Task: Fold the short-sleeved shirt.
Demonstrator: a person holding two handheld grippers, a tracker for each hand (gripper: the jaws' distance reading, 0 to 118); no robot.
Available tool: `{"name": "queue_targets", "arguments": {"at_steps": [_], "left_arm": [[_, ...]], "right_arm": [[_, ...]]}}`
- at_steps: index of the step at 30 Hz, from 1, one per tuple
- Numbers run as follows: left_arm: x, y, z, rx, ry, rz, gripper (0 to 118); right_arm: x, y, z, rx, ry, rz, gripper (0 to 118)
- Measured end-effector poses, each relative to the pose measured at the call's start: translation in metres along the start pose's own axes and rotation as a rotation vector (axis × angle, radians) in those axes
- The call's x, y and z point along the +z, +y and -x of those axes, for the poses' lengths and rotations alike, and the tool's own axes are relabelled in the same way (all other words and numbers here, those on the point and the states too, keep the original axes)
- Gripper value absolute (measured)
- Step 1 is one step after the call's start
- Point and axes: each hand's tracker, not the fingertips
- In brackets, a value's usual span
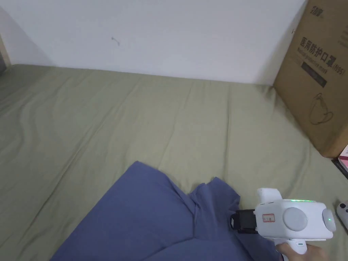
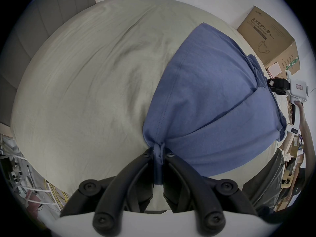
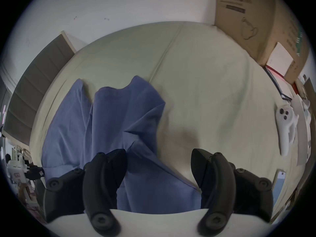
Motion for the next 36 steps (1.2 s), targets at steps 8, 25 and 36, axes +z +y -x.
{"name": "queue_targets", "arguments": {"at_steps": [8,25,36], "left_arm": [[0.003,-0.005,-0.004,-0.011,0.005,-0.017,8],[0.235,0.087,-0.034,-0.026,-0.274,-0.798,8],[0.336,0.223,-0.077,-0.154,-0.154,-1.021,8]], "right_arm": [[0.018,-0.014,0.021,0.068,-0.061,-0.018,7],[0.302,0.02,0.032,0.017,-0.066,-0.639,6],[0.398,0.13,0.037,0.037,-0.172,-0.881,6]]}}
